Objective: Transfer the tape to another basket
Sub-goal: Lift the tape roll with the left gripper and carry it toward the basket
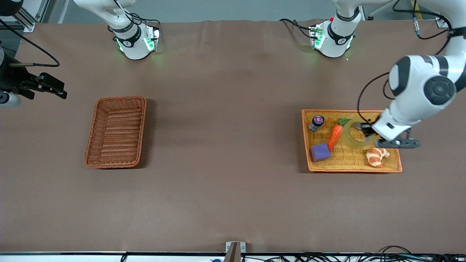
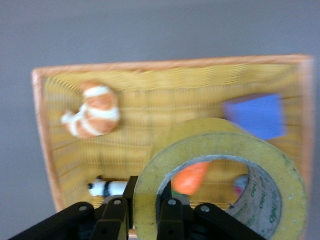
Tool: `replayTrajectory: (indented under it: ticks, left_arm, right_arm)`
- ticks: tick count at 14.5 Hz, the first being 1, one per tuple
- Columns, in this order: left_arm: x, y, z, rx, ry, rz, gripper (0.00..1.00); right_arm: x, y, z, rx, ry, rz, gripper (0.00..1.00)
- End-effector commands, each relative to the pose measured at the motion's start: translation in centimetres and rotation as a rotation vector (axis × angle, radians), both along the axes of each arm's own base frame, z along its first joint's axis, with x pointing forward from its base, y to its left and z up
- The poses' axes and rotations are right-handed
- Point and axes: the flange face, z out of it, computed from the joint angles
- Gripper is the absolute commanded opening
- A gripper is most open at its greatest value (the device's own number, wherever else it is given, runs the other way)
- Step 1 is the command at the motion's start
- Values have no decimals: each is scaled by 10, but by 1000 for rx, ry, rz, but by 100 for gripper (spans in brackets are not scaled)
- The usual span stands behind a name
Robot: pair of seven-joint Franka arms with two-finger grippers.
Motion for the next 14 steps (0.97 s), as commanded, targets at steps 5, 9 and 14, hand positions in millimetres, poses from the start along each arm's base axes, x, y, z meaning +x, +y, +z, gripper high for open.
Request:
replayTrajectory:
  ticks: [5,9,14]
  left_arm:
    - [-33,-222,-3,-110,13,55,1]
    - [-61,-323,-23,-150,38,105,1]
    - [-77,-418,-63,-234,94,125,3]
  right_arm:
    - [-2,-4,1,20,-8,-5,100]
    - [-2,-3,1,20,-3,-2,100]
    - [-2,-4,1,20,-6,-4,100]
